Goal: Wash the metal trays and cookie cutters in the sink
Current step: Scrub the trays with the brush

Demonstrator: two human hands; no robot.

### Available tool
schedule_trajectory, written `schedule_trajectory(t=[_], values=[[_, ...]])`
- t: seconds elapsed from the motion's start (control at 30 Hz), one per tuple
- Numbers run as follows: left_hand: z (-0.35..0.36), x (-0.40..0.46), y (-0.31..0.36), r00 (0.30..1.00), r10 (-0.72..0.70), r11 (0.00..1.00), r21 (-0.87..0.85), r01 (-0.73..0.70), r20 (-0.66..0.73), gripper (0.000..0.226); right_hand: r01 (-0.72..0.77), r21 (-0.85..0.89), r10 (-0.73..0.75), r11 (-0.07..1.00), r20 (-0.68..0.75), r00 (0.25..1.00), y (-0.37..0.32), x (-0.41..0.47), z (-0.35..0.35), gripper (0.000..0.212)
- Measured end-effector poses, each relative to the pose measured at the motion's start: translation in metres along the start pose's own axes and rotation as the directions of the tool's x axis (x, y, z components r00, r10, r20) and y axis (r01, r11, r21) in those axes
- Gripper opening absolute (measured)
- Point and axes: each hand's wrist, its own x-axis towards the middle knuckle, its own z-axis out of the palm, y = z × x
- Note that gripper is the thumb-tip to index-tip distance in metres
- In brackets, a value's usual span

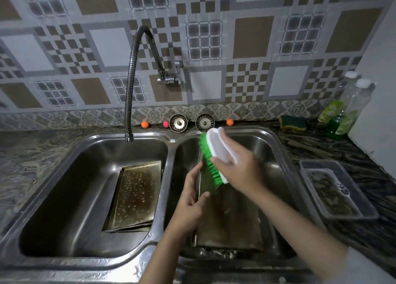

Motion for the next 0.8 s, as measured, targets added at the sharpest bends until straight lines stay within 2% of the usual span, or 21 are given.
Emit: schedule_trajectory(t=[0.07, 0.1, 0.2, 0.23, 0.27, 0.37, 0.43, 0.5, 0.6, 0.7, 0.8], values=[[-0.005, 0.001, -0.001, 1.000, 0.001, 1.000, -0.022, -0.002, -0.019, 0.064, 0.061, 0.018, -0.062, 0.998, 0.066, 0.996, 0.001, -0.011, 0.002, 0.070], [-0.007, -0.001, -0.002, 0.999, 0.011, 1.000, -0.023, -0.012, -0.030, 0.064, 0.037, 0.010, -0.037, 0.999, 0.060, 0.997, 0.009, -0.007, -0.001, 0.071], [-0.007, -0.005, -0.005, 0.996, 0.046, 0.998, -0.030, -0.049, -0.082, 0.062, -0.192, -0.018, 0.191, 0.981, -0.065, 0.979, 0.031, 0.016, -0.016, 0.071], [-0.005, -0.004, -0.004, 0.993, 0.059, 0.997, -0.035, -0.063, -0.098, 0.061, -0.215, -0.021, 0.213, 0.976, -0.096, 0.972, 0.028, 0.017, -0.015, 0.072], [-0.003, -0.002, -0.005, 0.991, 0.068, 0.995, -0.062, -0.075, -0.113, 0.060, -0.195, -0.005, 0.193, 0.981, -0.099, 0.976, 0.016, 0.011, -0.011, 0.072], [-0.007, 0.007, -0.008, 0.978, 0.012, 0.975, -0.215, -0.058, -0.208, 0.060, -0.030, 0.119, 0.026, 0.992, 0.032, 0.999, -0.020, -0.043, 0.013, 0.072], [-0.017, 0.009, -0.011, 0.962, -0.021, 0.968, -0.248, -0.048, -0.271, 0.063, 0.007, 0.114, -0.017, 0.993, 0.085, 0.996, -0.028, -0.081, 0.018, 0.070], [-0.024, 0.008, -0.014, 0.961, -0.009, 0.970, -0.237, -0.059, -0.275, 0.061, -0.027, 0.085, 0.024, 0.996, 0.031, 0.999, -0.009, -0.081, 0.007, 0.070], [-0.014, 0.003, -0.010, 0.982, 0.002, 0.971, -0.234, -0.047, -0.188, 0.057, -0.107, -0.030, 0.102, 0.994, -0.152, 0.983, 0.025, -0.040, -0.015, 0.072], [0.002, 0.000, -0.003, 0.989, 0.063, 0.984, -0.158, -0.084, -0.135, 0.059, -0.227, 0.034, 0.229, 0.973, -0.236, 0.944, 0.009, -0.021, -0.009, 0.070], [-0.005, 0.005, -0.001, 0.973, 0.083, 0.984, -0.135, -0.114, -0.215, 0.066, -0.071, 0.118, 0.088, 0.990, -0.149, 0.985, -0.029, -0.059, 0.018, 0.070]])
